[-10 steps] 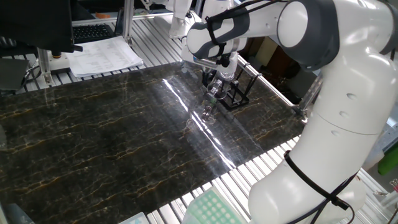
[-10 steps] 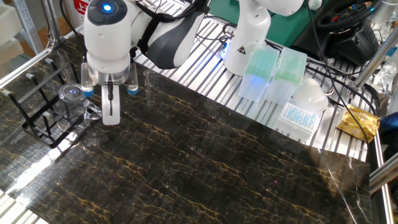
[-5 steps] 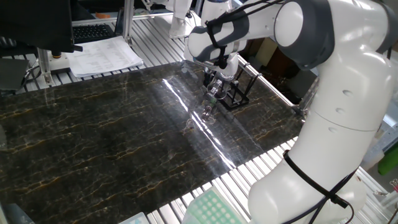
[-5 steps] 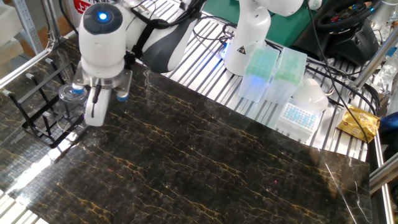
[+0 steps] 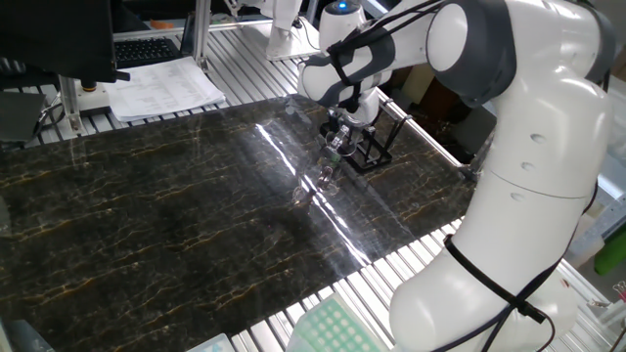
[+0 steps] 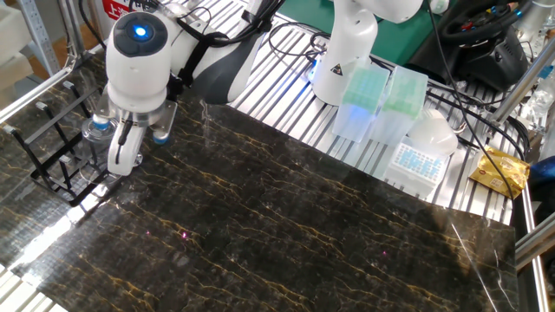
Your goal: Take the cup off the cup rack
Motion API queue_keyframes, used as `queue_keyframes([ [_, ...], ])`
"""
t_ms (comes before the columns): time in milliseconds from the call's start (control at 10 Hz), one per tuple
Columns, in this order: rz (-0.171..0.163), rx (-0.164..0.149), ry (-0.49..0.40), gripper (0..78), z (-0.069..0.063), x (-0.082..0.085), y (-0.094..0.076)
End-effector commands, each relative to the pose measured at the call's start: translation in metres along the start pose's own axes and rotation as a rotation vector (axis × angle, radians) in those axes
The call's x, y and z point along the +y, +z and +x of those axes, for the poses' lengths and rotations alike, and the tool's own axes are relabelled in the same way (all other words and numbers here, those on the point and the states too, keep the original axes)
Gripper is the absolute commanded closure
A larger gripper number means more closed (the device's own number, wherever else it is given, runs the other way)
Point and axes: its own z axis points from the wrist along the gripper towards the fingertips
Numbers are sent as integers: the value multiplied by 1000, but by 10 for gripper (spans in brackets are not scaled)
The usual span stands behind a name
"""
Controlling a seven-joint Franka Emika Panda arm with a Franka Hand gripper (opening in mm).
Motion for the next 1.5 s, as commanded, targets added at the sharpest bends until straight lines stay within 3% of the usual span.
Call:
queue_keyframes([
  [100, -5, -21, 51, 776, -3, -5, 3],
  [200, -5, -35, 61, 776, -3, -6, 4],
  [300, -5, -37, 63, 1, -3, -6, 4],
  [1500, -5, -37, 63, 1, -3, -6, 4],
])
